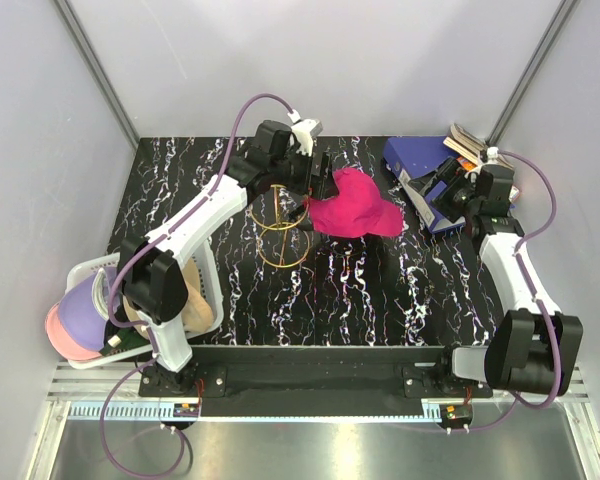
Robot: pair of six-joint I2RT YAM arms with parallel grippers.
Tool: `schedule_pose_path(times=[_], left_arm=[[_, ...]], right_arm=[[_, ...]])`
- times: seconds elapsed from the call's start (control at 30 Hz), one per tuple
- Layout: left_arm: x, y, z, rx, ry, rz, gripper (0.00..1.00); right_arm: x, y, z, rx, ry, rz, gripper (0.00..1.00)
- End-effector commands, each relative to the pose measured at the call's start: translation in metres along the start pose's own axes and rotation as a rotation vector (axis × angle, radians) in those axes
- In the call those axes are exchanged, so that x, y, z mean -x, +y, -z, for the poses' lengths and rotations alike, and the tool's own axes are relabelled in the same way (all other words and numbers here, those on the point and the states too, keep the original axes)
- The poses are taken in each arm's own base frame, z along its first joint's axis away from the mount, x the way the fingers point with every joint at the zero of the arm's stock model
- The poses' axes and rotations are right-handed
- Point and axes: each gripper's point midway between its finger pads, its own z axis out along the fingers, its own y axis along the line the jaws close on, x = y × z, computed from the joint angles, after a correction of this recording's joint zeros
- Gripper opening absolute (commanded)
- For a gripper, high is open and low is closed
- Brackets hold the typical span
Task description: Stack the hats
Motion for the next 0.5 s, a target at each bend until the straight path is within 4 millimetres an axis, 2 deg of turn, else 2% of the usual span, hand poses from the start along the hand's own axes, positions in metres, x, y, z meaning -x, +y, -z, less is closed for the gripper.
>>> schedule_pose_path(times=[0.0, 0.23, 0.47], left_arm=[[0.038, -0.014, 0.017, -0.009, -0.116, -0.058, 0.99], [0.051, -0.020, 0.021, -0.026, -0.146, -0.077, 0.99], [0.073, -0.030, 0.028, -0.046, -0.201, -0.098, 0.99]], right_arm=[[0.026, -0.003, 0.016, -0.084, -0.108, 0.075, 0.97], [0.028, 0.000, 0.017, -0.078, -0.110, 0.082, 0.97], [0.032, 0.004, 0.020, -0.072, -0.125, 0.094, 0.97]])
